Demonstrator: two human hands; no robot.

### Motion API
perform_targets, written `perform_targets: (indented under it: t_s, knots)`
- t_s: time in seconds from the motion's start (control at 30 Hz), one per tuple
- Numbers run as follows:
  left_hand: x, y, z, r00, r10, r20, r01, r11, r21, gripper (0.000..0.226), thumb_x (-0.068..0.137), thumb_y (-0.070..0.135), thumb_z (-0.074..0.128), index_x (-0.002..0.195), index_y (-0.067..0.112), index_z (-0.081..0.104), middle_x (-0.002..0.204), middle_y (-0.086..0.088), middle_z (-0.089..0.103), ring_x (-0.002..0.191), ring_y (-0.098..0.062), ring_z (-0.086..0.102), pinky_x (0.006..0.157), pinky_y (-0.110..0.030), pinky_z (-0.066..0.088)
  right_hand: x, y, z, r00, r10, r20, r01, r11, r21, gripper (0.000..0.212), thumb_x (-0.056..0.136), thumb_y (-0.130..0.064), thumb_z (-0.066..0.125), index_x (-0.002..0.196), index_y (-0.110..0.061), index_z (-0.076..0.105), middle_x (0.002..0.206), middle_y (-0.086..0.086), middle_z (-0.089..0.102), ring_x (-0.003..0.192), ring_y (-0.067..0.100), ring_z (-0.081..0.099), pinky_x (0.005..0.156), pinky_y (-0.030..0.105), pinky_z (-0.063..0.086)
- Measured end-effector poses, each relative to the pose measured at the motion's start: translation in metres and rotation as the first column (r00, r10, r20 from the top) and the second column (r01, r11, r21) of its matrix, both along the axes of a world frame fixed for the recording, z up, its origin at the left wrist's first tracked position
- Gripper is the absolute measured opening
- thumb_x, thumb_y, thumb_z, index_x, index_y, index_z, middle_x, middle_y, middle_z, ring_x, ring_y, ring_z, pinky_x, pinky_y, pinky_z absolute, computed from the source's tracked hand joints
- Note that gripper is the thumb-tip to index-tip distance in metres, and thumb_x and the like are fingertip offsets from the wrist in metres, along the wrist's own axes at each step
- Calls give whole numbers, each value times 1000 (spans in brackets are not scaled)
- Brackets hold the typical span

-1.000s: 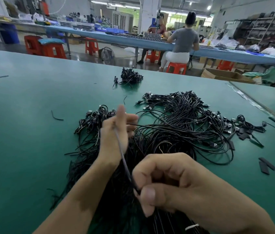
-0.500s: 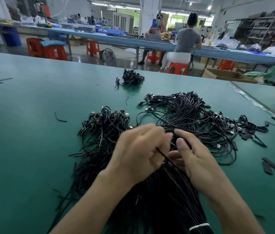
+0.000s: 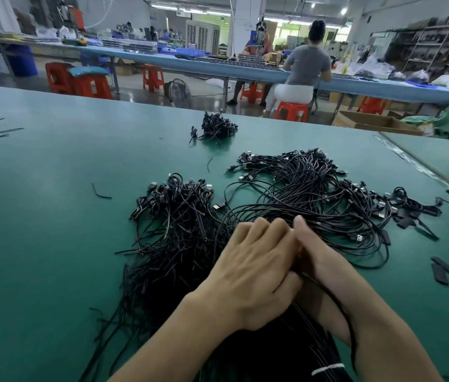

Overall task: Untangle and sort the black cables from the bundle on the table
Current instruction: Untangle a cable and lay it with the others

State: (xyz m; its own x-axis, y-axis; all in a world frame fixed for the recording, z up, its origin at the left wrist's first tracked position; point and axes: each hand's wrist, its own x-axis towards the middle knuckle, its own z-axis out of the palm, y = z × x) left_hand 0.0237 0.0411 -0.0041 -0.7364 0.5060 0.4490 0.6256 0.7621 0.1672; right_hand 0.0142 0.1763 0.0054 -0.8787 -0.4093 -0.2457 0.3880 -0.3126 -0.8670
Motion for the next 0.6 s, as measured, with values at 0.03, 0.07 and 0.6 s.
perform_targets:
  t_s: [0.03, 0.07, 0.6]
  knots:
    - [-1, -2, -2, 999, 48, 12, -48, 999, -9, 36, 89, 39, 24, 106, 18, 48, 105, 4, 43, 97, -18, 38, 94, -39, 35, 0, -1, -1, 1000, -8, -30, 8, 1000, 0, 48, 90, -43, 55, 118, -8, 71, 120, 20, 69, 112, 28, 68, 92, 37, 55]
    - [-2, -5, -3, 996, 81, 31, -81, 997, 2, 37, 90, 42, 21, 106, 19, 46, 105, 5, 41, 96, -17, 37, 93, -39, 35, 1, 0, -2, 997, -16, -71, 16, 1000, 4, 41, 89, -32, 60, 120, -6, 69, 119, 21, 69, 111, 29, 68, 89, 37, 56]
    - [-27, -37, 3, 959, 283, 6, -259, 869, 422, 6, 92, 21, 69, 92, 21, 63, 81, 16, 56, 66, 1, 52, 70, -17, 49, -2, 28, -2, 595, -523, -610, 791, 517, 328, 24, 94, -6, 64, 83, -27, 70, 77, -6, 75, 59, 17, 56, 55, 25, 42]
